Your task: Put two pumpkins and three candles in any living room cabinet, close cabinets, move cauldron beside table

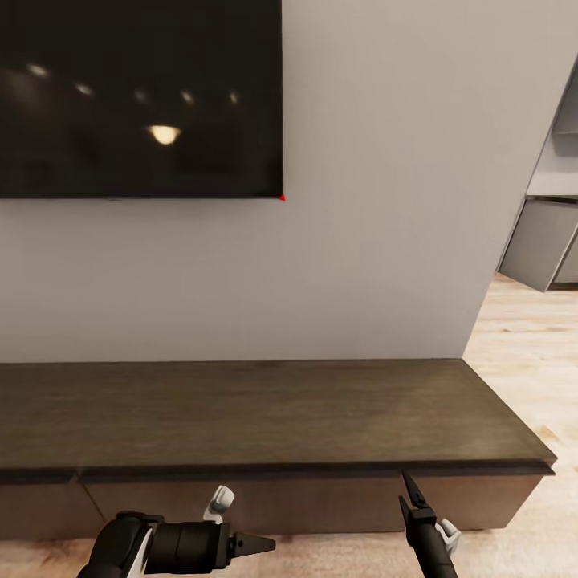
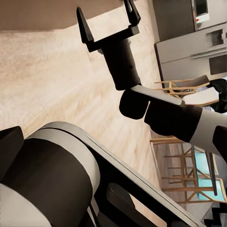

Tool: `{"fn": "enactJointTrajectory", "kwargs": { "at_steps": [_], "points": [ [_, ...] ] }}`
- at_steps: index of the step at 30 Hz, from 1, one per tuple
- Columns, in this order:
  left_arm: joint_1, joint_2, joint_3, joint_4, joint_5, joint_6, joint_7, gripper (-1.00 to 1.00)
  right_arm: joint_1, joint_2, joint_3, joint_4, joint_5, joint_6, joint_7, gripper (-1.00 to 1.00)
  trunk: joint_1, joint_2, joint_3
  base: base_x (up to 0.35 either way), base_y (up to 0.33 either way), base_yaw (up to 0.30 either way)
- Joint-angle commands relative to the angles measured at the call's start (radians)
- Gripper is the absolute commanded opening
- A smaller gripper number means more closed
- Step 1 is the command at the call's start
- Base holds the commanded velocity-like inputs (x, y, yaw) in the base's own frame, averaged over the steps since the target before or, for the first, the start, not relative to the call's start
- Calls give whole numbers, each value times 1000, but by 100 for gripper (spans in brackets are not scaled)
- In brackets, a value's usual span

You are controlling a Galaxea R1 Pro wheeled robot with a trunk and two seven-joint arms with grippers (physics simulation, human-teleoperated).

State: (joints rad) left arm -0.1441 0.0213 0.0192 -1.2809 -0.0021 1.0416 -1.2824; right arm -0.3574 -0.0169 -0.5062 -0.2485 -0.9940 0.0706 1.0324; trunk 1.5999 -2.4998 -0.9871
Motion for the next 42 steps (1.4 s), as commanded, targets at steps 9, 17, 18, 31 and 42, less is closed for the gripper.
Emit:
{"fn": "enactJointTrajectory", "kwargs": {
  "at_steps": [9, 17, 18, 31, 42],
  "points": [
    [0, -1, 0, 0, 0, 0, 0, 100, 0, 0, 0, 0, 0, 0, 0, 100, 0, 0, 0, 21, 0, 0],
    [0, 2, 1, 0, 4, 0, 0, 100, 0, 0, 0, 0, 1, 0, 0, 100, 0, 0, 0, 0, 0, 0],
    [0, 2, 1, 0, 4, 0, 0, 100, 0, 0, 0, 0, 1, 0, 0, 100, 0, 0, 0, 0, 0, 0],
    [0, 3, 1, 0, 6, 0, 0, 100, 0, 0, 1, -1, 2, 0, 3, 100, 3, -2, -27, 0, 0, 0],
    [0, 3, 1, 0, 6, 0, 0, 100, 0, 1, 3, -7, 3, 0, 53, 100, 3, -2, -27, 10, 0, 0]
  ]
}}
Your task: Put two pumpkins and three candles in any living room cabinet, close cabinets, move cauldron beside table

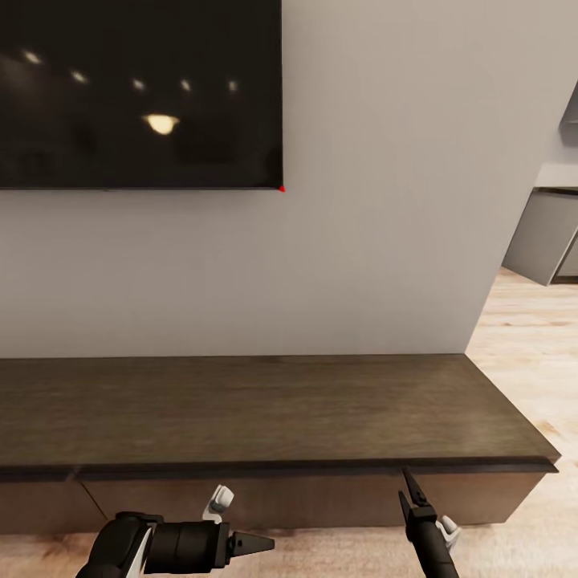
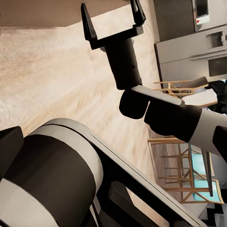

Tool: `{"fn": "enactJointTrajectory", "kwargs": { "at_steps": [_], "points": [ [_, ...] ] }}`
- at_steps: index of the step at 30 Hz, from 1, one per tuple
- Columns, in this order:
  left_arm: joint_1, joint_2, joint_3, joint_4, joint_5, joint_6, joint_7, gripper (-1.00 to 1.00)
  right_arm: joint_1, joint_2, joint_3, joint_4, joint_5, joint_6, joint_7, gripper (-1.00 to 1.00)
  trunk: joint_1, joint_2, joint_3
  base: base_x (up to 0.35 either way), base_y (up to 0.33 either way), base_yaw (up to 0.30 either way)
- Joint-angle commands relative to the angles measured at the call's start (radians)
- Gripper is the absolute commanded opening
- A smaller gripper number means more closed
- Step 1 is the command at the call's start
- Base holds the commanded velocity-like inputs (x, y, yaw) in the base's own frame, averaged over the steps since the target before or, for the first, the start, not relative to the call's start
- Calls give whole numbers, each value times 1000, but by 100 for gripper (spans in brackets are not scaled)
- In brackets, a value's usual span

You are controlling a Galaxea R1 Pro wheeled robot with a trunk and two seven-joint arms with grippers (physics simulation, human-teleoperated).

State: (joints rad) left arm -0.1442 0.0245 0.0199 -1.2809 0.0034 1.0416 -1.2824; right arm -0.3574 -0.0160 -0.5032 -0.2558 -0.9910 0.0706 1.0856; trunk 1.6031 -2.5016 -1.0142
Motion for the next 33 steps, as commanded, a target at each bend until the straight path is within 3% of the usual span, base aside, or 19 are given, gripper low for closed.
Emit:
{"fn": "enactJointTrajectory", "kwargs": {
  "at_steps": [1, 33],
  "points": [
    [0, 0, 0, 0, 0, 0, 0, 100, 0, 0, 0, 0, 0, 0, 1, 100, 0, 0, 0, 46, 0, 0],
    [0, -2, 0, 0, -2, 0, 0, 100, 0, 1, 0, 1, 0, 0, -6, 100, 0, 0, 0, 31, 0, 0]
  ]
}}
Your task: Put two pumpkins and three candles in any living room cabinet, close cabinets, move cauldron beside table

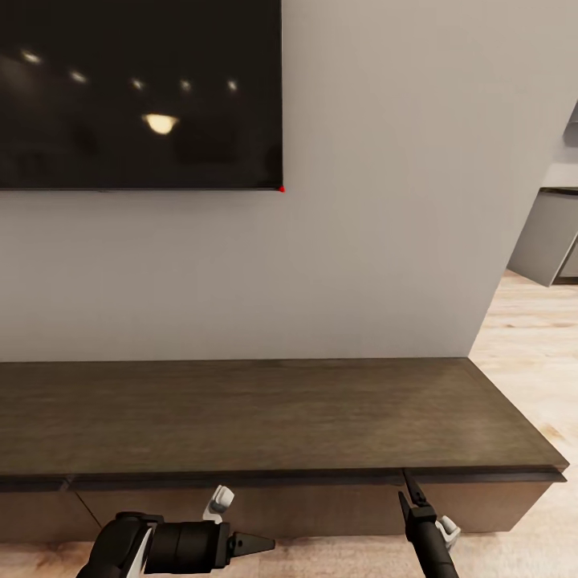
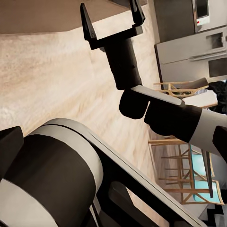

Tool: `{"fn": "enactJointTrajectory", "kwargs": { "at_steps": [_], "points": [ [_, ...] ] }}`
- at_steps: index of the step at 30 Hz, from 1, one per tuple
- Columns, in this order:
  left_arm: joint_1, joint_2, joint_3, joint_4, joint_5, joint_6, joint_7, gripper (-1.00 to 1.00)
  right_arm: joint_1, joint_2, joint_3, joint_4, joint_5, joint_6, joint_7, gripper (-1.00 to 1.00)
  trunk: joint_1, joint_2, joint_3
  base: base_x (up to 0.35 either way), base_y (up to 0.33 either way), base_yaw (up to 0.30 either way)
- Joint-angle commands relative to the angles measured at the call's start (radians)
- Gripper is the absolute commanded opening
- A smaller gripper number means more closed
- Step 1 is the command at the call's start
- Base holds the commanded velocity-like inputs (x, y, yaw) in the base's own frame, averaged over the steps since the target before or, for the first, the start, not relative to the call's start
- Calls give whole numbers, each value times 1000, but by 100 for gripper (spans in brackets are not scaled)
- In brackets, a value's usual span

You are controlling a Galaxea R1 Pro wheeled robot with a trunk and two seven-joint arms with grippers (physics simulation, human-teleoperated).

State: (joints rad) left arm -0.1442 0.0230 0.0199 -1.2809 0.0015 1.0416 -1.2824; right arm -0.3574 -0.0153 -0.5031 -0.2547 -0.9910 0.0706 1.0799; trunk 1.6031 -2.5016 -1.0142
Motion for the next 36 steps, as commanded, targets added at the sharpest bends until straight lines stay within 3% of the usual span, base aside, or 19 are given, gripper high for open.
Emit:
{"fn": "enactJointTrajectory", "kwargs": {
  "at_steps": [1, 9, 10, 36],
  "points": [
    [0, 0, 0, 0, 0, 0, 0, 100, 0, 0, 0, 0, 0, 0, -1, 100, 0, 0, 0, 1, 0, 0],
    [0, 1, 0, 0, 0, 0, 0, 100, 0, 0, 0, 0, 0, 1, -3, 100, 0, 0, 0, 0, 0, 0],
    [0, 0, 0, 0, 0, 0, 0, 100, 0, 0, 0, 0, 0, 1, -4, -100, 0, 0, 0, 0, 0, 0],
    [0, 1, 0, 0, 0, -1, 0, 100, 0, 1, 0, 0, 0, 8, -5, -100, 0, 0, 0, 0, 0, 0]
  ]
}}
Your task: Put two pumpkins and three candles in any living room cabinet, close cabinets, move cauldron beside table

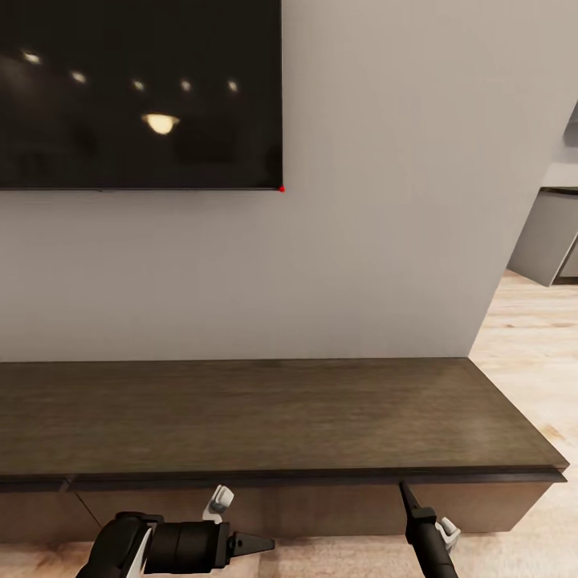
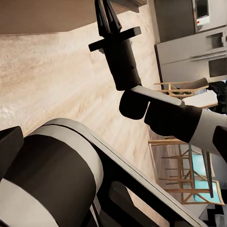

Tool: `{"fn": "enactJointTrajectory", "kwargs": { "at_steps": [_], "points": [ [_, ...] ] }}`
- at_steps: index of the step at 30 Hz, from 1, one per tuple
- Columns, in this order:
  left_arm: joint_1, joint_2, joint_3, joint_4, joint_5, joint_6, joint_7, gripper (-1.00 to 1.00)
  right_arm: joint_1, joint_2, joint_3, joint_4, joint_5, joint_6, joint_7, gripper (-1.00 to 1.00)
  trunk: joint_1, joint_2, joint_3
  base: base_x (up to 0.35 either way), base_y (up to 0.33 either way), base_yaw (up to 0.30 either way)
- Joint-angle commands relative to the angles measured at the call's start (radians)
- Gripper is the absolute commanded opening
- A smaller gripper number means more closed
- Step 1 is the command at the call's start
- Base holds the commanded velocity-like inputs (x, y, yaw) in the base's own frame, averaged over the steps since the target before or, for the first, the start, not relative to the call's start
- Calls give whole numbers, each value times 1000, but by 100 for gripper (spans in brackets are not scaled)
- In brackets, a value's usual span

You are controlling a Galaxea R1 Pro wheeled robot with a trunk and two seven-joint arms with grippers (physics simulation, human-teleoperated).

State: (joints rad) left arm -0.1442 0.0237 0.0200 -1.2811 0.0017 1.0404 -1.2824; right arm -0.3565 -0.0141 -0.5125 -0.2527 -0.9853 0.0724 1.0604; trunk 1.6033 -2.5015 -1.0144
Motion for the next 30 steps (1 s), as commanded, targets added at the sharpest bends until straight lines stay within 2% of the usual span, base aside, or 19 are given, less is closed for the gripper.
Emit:
{"fn": "enactJointTrajectory", "kwargs": {
  "at_steps": [1, 13, 30],
  "points": [
    [0, 0, 0, 0, 0, 0, 0, 100, -1, 0, 9, -2, -6, 7, 15, -100, 0, 0, 0, -5, 0, 0],
    [0, 1, 0, 0, 1, 0, 0, 100, -1, 0, 9, -2, -6, 7, 15, -100, 0, 0, 0, -55, 0, 0],
    [0, 1, 0, 0, 0, 0, 0, 100, -1, 0, 9, -2, -6, 6, 15, -100, 0, 0, 0, -144, 0, 0]
  ]
}}
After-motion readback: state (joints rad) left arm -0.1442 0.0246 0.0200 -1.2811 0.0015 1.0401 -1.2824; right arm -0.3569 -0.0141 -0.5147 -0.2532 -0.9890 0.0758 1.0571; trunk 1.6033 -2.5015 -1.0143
